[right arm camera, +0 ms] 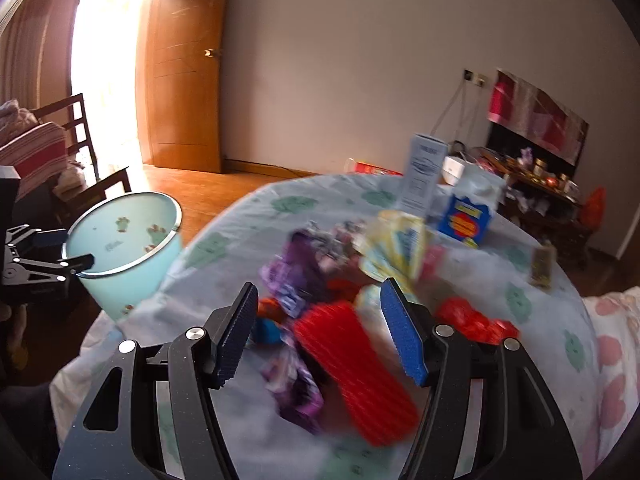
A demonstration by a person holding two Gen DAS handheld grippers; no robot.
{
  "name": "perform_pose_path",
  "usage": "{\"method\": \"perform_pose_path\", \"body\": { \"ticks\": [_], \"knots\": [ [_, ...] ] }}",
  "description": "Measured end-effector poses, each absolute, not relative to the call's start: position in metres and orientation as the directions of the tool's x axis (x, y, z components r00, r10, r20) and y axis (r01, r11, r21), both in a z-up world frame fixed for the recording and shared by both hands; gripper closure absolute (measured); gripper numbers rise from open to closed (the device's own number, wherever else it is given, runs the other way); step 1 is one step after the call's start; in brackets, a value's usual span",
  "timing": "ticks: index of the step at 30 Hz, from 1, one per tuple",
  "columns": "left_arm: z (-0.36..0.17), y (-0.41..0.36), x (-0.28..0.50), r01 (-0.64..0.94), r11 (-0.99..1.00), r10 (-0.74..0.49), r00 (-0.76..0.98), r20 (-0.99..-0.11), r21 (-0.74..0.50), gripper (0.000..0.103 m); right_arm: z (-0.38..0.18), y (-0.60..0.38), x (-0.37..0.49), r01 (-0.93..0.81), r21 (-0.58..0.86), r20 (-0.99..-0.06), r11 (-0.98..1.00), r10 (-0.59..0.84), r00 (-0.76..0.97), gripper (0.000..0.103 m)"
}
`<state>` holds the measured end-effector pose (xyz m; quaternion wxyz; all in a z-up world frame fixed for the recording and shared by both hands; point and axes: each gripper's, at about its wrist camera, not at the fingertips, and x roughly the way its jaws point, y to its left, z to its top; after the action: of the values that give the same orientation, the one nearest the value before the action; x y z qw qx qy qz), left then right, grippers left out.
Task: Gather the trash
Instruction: 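Open both tools to drop the packet and black net into the wastebasket, then grasp the red mesh net with the right tool while the left tool grasps the blue wrapper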
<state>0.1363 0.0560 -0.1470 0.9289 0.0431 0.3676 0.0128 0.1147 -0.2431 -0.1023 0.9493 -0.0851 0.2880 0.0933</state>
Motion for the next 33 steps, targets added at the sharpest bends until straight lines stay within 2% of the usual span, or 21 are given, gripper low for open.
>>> {"method": "perform_pose_path", "body": {
  "ticks": [5,12,14,15,17,19,22,27,33],
  "knots": [
    [-0.151,0.024,0.138,0.066,0.993,0.018,0.726,-0.688,0.095,0.025,-0.124,-0.303,0.101,-0.13,-0.06,-0.611,0.99,0.066,0.789,0.04],
    [-0.147,-0.012,0.141,0.116,0.988,-0.017,0.737,-0.676,0.101,0.025,-0.143,-0.301,0.1,-0.181,-0.04,-0.65,0.983,0.112,0.752,0.042],
    [-0.145,-0.016,0.141,0.117,0.988,-0.021,0.742,-0.671,0.098,0.025,-0.149,-0.3,0.106,-0.191,-0.022,-0.677,0.981,0.126,0.725,0.047],
    [-0.144,-0.017,0.143,0.117,0.989,-0.022,0.742,-0.67,0.096,0.025,-0.15,-0.299,0.108,-0.199,-0.015,-0.685,0.98,0.135,0.716,0.056],
    [-0.142,-0.02,0.145,0.115,0.99,-0.028,0.737,-0.675,0.085,0.021,-0.15,-0.297,0.109,-0.222,-0.001,-0.698,0.975,0.159,0.698,0.061],
    [-0.14,-0.023,0.147,0.119,0.99,-0.034,0.739,-0.672,0.081,0.021,-0.152,-0.296,0.11,-0.241,0.016,-0.711,0.97,0.18,0.68,0.073],
    [-0.136,-0.032,0.146,0.136,0.987,-0.047,0.745,-0.666,0.083,0.021,-0.151,-0.295,0.106,-0.256,0.031,-0.708,0.966,0.202,0.677,0.082],
    [-0.126,-0.052,0.148,0.168,0.983,-0.077,0.757,-0.649,0.078,0.021,-0.133,-0.298,0.093,-0.247,0.037,-0.655,0.968,0.21,0.726,0.083],
    [-0.121,-0.09,0.155,0.232,0.97,-0.132,0.755,-0.643,0.074,0.021,-0.111,-0.335,0.084,-0.135,0.037,-0.597,0.99,0.13,0.792,0.083]
  ]
}}
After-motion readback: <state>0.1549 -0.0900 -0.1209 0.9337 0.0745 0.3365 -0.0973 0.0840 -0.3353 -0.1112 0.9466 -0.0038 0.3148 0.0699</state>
